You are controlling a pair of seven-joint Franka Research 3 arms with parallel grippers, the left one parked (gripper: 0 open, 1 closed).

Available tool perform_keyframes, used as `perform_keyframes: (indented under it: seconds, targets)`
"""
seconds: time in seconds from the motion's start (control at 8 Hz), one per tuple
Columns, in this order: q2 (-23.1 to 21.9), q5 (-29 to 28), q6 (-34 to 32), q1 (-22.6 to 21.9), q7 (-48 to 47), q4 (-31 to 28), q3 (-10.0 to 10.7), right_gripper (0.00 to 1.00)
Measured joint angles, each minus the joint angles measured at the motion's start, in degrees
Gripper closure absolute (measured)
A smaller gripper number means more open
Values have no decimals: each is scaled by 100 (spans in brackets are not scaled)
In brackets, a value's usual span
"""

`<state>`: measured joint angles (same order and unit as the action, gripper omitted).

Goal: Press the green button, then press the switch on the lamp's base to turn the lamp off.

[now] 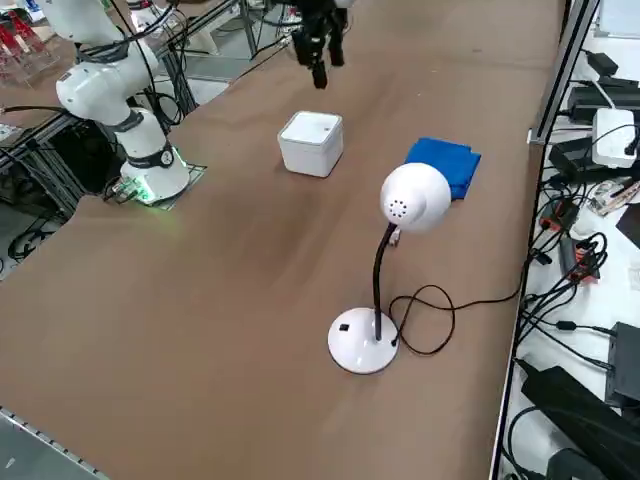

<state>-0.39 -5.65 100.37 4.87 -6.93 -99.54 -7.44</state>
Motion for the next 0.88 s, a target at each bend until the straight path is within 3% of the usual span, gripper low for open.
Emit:
perform_keyframes:
  seconds: [0.12,0.25,0.5,0.75,0.88]
  targets:
    - [30,191,-66,-196,-37,60,-2,0]
    - [83,464,-136,-287,-56,188,-2,0]
    - [314,640,-970,-297,-40,769,71,0]
    - [405,641,-1361,-569,410,1127,571,0]
    - [324,642,-1396,-659,509,1116,694,0]
